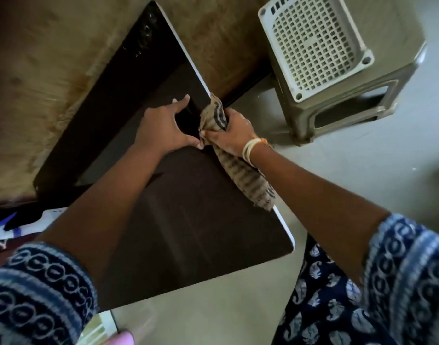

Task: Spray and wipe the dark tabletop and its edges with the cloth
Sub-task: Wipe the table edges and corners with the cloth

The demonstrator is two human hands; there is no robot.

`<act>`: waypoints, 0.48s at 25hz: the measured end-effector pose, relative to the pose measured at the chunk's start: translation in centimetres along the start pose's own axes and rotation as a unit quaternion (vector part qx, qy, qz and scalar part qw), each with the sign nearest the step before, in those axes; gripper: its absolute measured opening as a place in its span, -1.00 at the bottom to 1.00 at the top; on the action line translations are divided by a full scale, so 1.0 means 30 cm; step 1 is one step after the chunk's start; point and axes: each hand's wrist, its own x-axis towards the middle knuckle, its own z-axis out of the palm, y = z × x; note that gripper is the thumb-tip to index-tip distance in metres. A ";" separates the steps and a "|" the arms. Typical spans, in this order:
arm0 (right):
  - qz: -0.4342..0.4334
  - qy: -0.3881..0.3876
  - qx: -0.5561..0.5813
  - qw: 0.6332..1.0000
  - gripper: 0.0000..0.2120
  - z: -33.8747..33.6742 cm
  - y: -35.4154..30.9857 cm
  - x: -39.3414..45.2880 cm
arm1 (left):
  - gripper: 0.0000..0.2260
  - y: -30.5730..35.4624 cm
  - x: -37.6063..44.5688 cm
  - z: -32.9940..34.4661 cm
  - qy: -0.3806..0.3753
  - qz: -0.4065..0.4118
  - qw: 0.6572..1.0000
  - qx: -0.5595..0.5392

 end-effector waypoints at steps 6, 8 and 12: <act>0.006 -0.055 0.034 0.998 -0.41 0.002 -0.131 0.277 | 0.11 -0.049 0.018 0.018 0.009 0.011 1.000 -0.020; 0.008 -0.038 0.043 0.998 -0.40 0.014 -0.110 0.262 | 0.14 -0.053 0.017 0.025 0.010 0.000 0.999 -0.033; 0.035 -0.022 0.024 0.999 -0.43 0.014 0.020 0.049 | 0.12 -0.041 0.022 0.031 0.002 -0.017 1.000 -0.025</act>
